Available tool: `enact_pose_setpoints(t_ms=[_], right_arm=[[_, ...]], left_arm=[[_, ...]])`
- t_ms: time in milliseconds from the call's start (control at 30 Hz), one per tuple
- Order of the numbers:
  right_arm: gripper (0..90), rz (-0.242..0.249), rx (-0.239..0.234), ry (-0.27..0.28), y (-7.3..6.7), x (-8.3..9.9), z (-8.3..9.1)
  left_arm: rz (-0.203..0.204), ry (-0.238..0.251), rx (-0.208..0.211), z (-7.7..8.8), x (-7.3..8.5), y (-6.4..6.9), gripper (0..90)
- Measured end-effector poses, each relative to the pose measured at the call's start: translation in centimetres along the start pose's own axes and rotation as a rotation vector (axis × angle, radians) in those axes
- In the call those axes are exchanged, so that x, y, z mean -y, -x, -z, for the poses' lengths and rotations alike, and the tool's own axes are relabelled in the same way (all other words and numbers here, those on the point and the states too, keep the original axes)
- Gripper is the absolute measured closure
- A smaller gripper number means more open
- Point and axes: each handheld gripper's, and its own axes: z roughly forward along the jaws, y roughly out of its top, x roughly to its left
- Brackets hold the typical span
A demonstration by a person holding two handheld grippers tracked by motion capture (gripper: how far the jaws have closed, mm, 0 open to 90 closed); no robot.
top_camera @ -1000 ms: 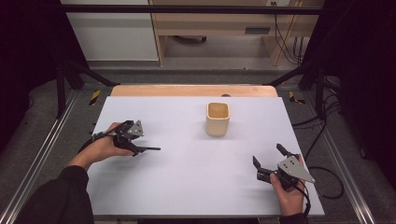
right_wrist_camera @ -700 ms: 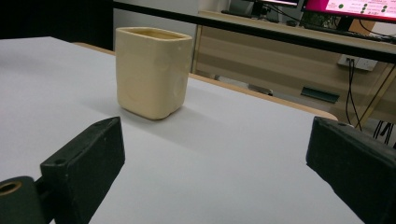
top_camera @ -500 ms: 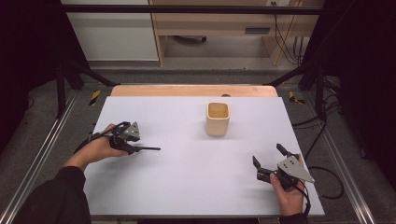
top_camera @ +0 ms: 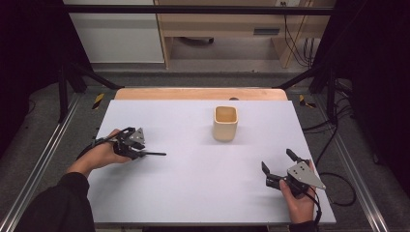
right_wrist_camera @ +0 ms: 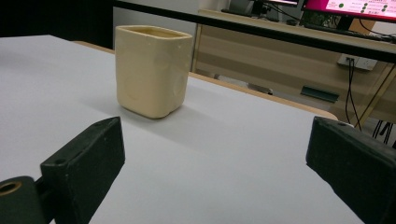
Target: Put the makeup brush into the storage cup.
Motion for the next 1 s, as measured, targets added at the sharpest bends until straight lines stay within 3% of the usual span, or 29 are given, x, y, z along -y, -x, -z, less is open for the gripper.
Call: enact_pose_setpoints(t_ms=[300,467,1000], right_arm=[[4.8,0.002,0.000,-0.002,0.0,0.0,0.0],[4.7,0.001,0.000,-0.002,0.0,0.0,0.0],[4.7,0.000,0.001,-0.001,0.0,0.0,0.0]], left_arm=[[0.010,-0.021,0.035,0.0,-0.1,0.2,83.9],[0.020,-0.025,0.040,0.0,-0.2,0.4,84.1],[-0.031,0.020,0.028,1.0,-0.9,0.9,84.2]])
